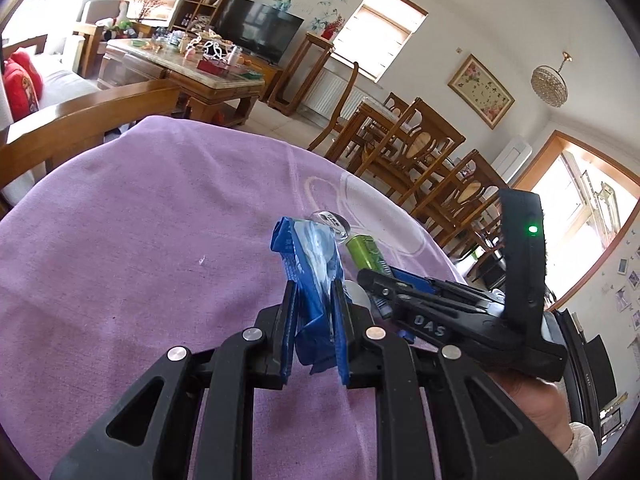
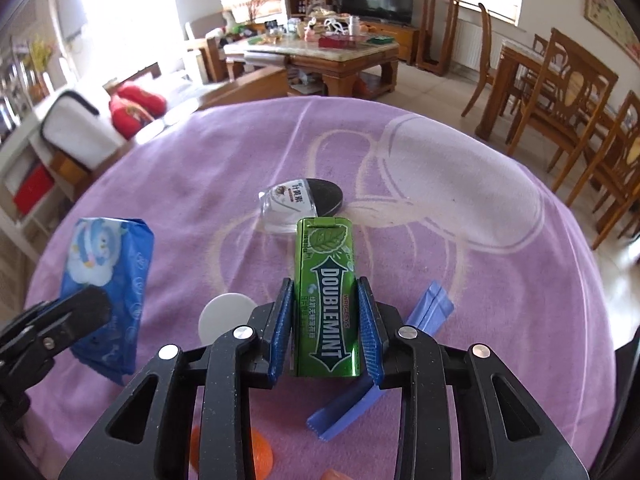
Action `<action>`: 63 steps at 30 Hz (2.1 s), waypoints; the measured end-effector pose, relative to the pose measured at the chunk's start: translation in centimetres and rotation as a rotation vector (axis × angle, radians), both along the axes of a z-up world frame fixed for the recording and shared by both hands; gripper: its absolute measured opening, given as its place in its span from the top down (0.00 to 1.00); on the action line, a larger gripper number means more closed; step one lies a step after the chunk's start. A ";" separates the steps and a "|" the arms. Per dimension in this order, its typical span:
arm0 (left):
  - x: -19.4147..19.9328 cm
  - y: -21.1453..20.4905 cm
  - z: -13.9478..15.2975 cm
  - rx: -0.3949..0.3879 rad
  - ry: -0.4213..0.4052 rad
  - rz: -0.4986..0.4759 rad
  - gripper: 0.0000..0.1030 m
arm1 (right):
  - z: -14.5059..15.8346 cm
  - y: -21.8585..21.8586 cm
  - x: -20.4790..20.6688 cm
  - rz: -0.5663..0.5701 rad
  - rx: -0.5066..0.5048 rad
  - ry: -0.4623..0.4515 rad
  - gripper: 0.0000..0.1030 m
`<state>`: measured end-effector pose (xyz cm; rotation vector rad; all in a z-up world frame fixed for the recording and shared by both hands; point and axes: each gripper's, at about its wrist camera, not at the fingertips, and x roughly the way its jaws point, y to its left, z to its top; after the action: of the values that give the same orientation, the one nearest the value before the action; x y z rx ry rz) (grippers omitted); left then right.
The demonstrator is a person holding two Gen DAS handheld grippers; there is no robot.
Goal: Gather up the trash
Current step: 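Grasp the blue wet-wipe pack with the left tool while the right grasps the green Doublemint box, then carry the wipe pack and gum box over the black bin, then open both tools to drop the wipe pack and gum box into the bin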
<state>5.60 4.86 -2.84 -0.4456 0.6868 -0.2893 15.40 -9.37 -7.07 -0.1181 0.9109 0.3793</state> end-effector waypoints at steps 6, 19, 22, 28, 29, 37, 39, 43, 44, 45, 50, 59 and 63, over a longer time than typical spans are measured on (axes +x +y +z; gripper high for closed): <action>-0.8 -1.0 0.6 0.056 -0.056 -0.047 0.83 | 3.1 -4.7 -2.7 -0.026 0.138 -0.044 0.70; -2.6 -11.4 3.9 0.055 -0.140 -0.291 0.83 | 8.1 -18.6 -10.3 -0.117 0.249 -0.150 0.70; -3.1 -15.3 4.4 0.070 -0.154 -0.357 0.83 | 8.4 -22.8 -12.1 -0.163 0.259 -0.171 0.70; -3.8 -23.4 4.3 0.097 -0.162 -0.486 0.83 | 7.4 -31.5 -14.7 -0.279 0.281 -0.184 0.70; -4.0 -24.4 4.1 0.101 -0.163 -0.505 0.83 | 7.1 -33.4 -15.2 -0.309 0.283 -0.183 0.70; -4.1 -32.2 2.1 0.130 -0.123 -0.618 0.83 | 4.3 -42.5 -18.0 -0.451 0.326 -0.168 0.70; -4.0 -33.4 1.6 0.146 -0.111 -0.631 0.83 | 3.6 -43.7 -18.4 -0.467 0.329 -0.163 0.70; -3.5 -34.6 0.9 0.170 -0.090 -0.641 0.83 | 2.5 -44.9 -18.5 -0.483 0.338 -0.149 0.70; -3.3 -34.9 0.8 0.175 -0.085 -0.642 0.83 | 2.2 -45.1 -18.5 -0.486 0.336 -0.146 0.70; -3.3 -35.0 0.8 0.178 -0.082 -0.641 0.83 | 1.9 -45.1 -18.3 -0.488 0.335 -0.143 0.69; -3.4 -35.1 0.4 0.195 -0.076 -0.637 0.83 | 1.2 -44.6 -17.9 -0.487 0.345 -0.120 0.69; -4.6 -35.1 1.4 0.256 -0.103 -0.614 0.81 | 1.3 -43.4 -17.4 -0.481 0.323 -0.121 0.59; -5.5 -34.3 2.0 0.297 -0.135 -0.590 0.81 | 2.0 -42.6 -17.5 -0.475 0.312 -0.140 0.56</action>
<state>0.14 -29.47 -0.85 0.0708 0.7048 -0.7546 -2.12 -52.02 -5.07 0.3509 0.7040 0.0647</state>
